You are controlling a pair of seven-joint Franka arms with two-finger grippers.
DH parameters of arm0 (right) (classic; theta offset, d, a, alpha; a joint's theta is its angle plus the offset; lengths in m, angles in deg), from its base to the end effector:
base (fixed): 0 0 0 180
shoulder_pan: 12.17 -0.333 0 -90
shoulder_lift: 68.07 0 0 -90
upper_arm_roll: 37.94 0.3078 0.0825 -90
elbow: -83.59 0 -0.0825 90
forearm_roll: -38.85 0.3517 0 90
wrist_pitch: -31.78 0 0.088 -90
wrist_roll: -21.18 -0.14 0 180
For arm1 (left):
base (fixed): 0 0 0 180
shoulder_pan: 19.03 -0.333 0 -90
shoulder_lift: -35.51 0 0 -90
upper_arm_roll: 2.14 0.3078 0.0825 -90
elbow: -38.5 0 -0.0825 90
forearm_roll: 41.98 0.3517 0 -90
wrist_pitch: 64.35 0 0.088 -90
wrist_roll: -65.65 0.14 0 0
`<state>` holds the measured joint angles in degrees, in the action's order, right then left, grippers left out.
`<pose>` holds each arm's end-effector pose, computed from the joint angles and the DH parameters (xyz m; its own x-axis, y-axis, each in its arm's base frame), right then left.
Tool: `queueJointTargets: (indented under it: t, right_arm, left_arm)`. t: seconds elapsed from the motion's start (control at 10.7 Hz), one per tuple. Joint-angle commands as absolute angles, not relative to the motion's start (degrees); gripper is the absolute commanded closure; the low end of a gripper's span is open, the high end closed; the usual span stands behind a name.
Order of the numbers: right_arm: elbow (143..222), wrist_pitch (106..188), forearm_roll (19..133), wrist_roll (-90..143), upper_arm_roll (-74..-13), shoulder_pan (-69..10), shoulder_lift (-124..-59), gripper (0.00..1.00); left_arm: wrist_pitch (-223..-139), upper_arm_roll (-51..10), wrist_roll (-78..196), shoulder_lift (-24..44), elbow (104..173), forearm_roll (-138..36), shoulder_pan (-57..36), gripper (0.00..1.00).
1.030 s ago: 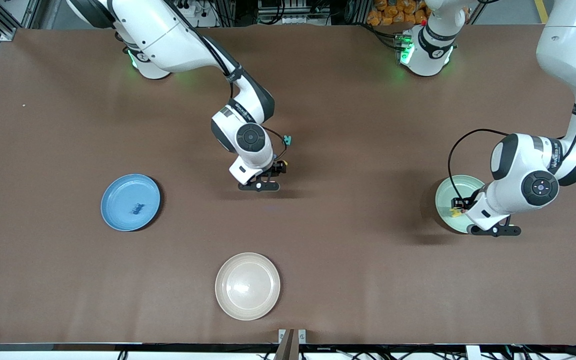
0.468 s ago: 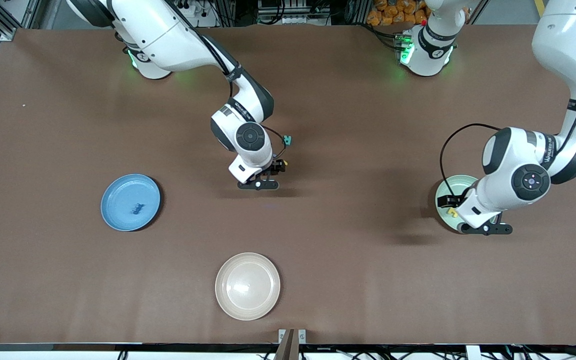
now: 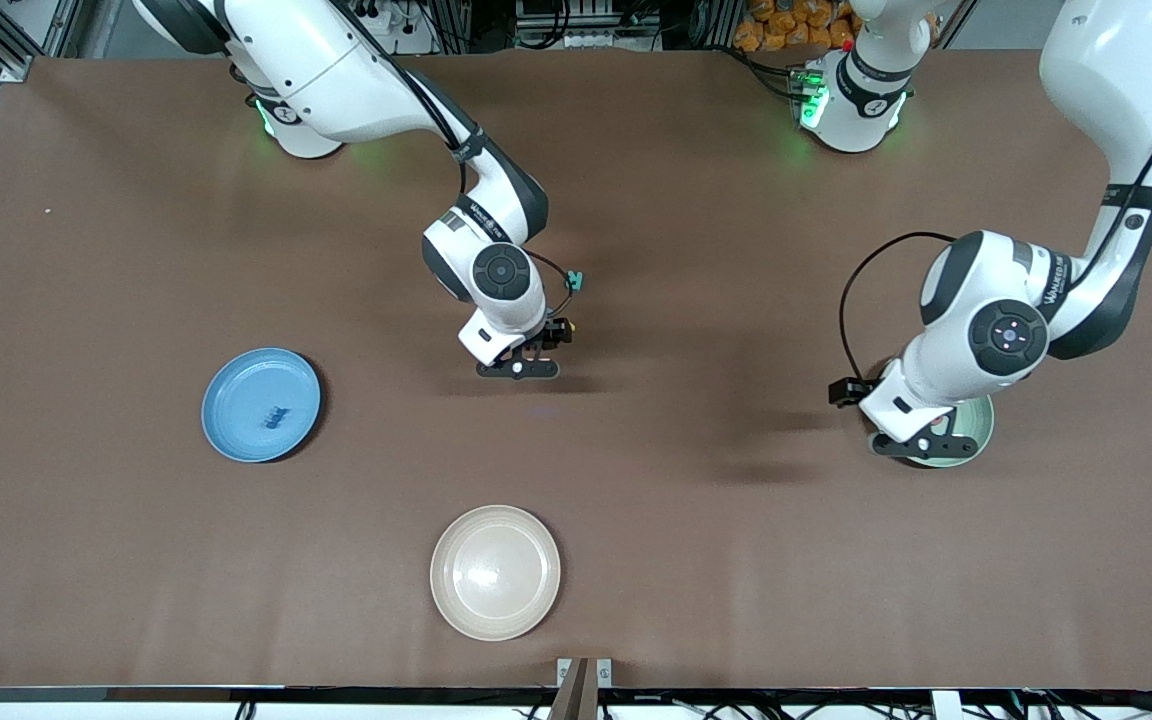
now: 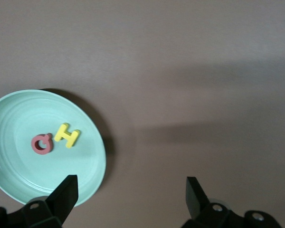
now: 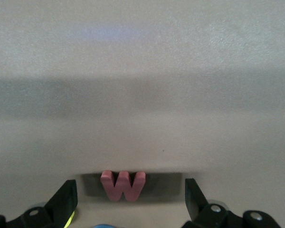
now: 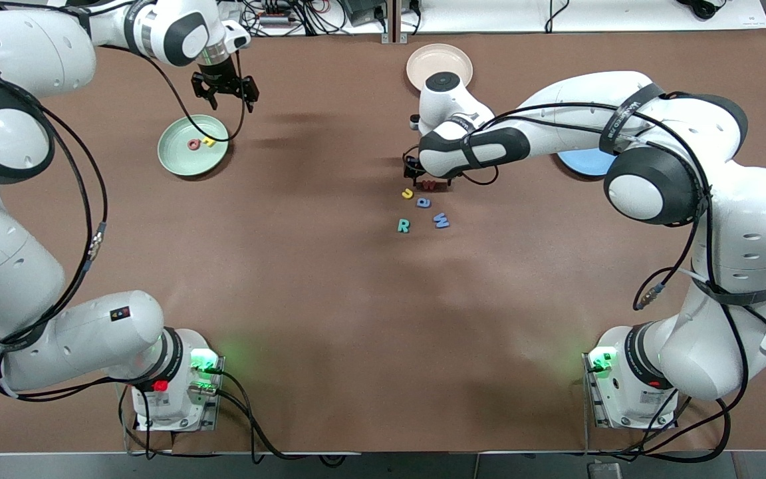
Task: Sort upper and lower case letters into plates
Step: 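Release the H on the green plate while the right gripper grasps the W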
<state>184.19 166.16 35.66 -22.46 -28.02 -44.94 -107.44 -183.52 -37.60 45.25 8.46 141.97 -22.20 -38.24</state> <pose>0.4635 0.4176 0.1599 0.9936 -0.0100 -0.1127 -0.0093 -0.9999 0.0063 0.5887 -0.1203 0.2936 0.9940 -0.0714 -0.0831 -0.0756 -0.9960 -0.0476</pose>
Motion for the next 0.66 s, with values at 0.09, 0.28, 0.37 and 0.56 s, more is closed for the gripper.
queueJointTargets:
  t: [0.09, 0.28, 0.37, 0.56]
  right_arm:
    - [185.5, 167.6, 35.3, -23.5, -27.6, -44.7, -107.0, 0.0]
    - [185.5, 167.5, 35.3, -23.4, -27.6, -44.8, -107.1, 0.02]
    - [185.5, 167.5, 35.2, -23.4, -27.6, -44.8, -107.1, 0.05]
    - [185.5, 167.6, 35.2, -23.4, -27.6, -44.8, -107.1, 0.13]
  left_arm:
    - [-180.6, -40.4, 44.0, 10.9, 142.6, -23.4, -38.8, 0.0]
    - [-179.1, -42.5, 43.8, 11.9, 141.3, -23.4, -38.8, 0.0]
    - [-176.8, -43.6, 43.4, 11.7, 139.7, -23.5, -38.6, 0.0]
    - [-176.4, -46.2, 40.2, 11.6, 139.1, -24.5, -38.4, 0.0]
